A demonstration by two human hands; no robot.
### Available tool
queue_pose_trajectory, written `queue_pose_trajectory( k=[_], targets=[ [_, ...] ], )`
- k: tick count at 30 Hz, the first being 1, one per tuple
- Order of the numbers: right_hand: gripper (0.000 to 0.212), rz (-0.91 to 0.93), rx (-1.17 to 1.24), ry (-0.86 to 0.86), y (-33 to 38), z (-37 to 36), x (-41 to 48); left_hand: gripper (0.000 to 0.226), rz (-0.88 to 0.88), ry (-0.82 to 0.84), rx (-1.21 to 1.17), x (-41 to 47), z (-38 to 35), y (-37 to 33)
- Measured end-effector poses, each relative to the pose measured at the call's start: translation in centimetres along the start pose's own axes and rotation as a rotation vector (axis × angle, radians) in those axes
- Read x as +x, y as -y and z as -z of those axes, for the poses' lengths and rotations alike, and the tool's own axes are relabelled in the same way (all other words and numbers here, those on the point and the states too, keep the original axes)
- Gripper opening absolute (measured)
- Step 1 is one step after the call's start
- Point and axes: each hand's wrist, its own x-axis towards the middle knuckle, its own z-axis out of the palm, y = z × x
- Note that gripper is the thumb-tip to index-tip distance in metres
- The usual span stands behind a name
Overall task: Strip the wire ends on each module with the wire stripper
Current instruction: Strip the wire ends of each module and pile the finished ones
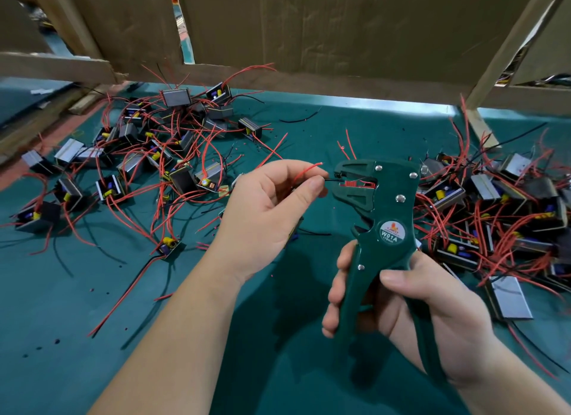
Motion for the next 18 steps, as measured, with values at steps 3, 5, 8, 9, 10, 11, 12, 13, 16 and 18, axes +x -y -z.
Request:
queue_pose_trajectory(
  k=[3, 5, 8, 9, 10, 11, 12, 13, 16, 18],
  targets=[
    [0.049, 0.023, -0.062, -0.023, -0.32, 0.04, -0.03, 0.01, -0.015, 0.049, -0.012, -0.13, -0.18, -0.22],
    [0.048, 0.035, -0.078, -0.028, -0.39, 0.07, 0.0, 0.01, -0.017, 0.075, -0.017, -0.23, -0.31, -0.37],
    [0.047, 0.04, -0.092, -0.028, -0.34, 0.13, -0.03, 0.011, -0.048, 0.051, 0.037, -0.3, -0.32, -0.48],
    [0.047, 0.04, -0.093, -0.027, -0.35, 0.17, -0.07, 0.011, -0.06, 0.03, 0.048, -0.31, -0.27, -0.48],
    [0.047, 0.04, -0.091, -0.026, -0.36, 0.2, -0.09, 0.012, -0.068, 0.015, 0.048, -0.31, -0.21, -0.49],
    [0.048, 0.039, -0.088, -0.026, -0.38, 0.19, -0.09, 0.012, -0.072, 0.008, 0.047, -0.33, -0.18, -0.52],
    [0.048, 0.038, -0.087, -0.026, -0.4, 0.19, -0.08, 0.012, -0.076, 0.006, 0.049, -0.34, -0.17, -0.56],
    [0.048, 0.039, -0.087, -0.025, -0.43, 0.21, -0.06, 0.012, -0.082, 0.007, 0.056, -0.36, -0.19, -0.59],
    [0.049, 0.035, -0.071, -0.025, -0.36, 0.29, -0.07, 0.013, -0.092, 0.011, 0.053, -0.45, -0.28, -0.57],
    [0.05, 0.04, -0.056, -0.016, -0.38, 0.34, -0.09, 0.013, -0.1, 0.015, 0.054, -0.5, -0.29, -0.52]
  ],
)
